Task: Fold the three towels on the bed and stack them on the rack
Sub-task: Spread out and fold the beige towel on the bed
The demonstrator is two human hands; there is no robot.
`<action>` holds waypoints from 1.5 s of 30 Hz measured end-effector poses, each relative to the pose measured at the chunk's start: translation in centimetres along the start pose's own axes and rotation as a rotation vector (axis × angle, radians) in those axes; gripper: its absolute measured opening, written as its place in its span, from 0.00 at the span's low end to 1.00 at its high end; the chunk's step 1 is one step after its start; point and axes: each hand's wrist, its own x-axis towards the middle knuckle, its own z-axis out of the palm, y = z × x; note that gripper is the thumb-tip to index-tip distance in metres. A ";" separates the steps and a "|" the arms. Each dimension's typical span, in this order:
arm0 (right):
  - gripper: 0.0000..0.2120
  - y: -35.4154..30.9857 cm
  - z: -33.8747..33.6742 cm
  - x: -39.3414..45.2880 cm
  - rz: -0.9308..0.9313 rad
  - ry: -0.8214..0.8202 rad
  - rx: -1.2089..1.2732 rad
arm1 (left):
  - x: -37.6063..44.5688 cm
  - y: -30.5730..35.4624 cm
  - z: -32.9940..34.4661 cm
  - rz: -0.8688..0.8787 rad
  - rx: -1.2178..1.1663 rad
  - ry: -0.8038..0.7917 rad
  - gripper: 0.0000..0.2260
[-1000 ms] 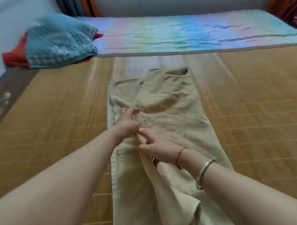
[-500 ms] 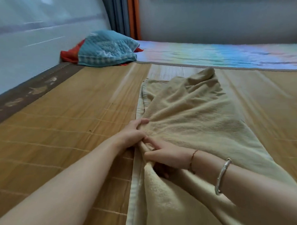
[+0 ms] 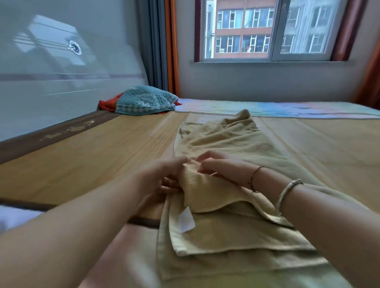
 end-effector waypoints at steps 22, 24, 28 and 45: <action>0.12 5.5 -1.3 -17.7 -0.184 0.507 -1.125 | -13.0 -5.8 3.5 0.030 -0.136 0.294 0.12; 0.10 5.9 -2.4 -18.4 -0.217 0.575 -1.089 | -12.7 -6.2 3.9 0.084 -0.072 0.330 0.13; 0.19 6.5 -4.8 -19.0 -0.191 0.560 -1.051 | -12.5 -6.3 4.1 0.137 0.100 0.377 0.15; 0.21 7.8 -6.9 -21.3 0.079 0.348 -0.598 | -13.6 -5.5 6.4 -0.034 0.404 0.430 0.36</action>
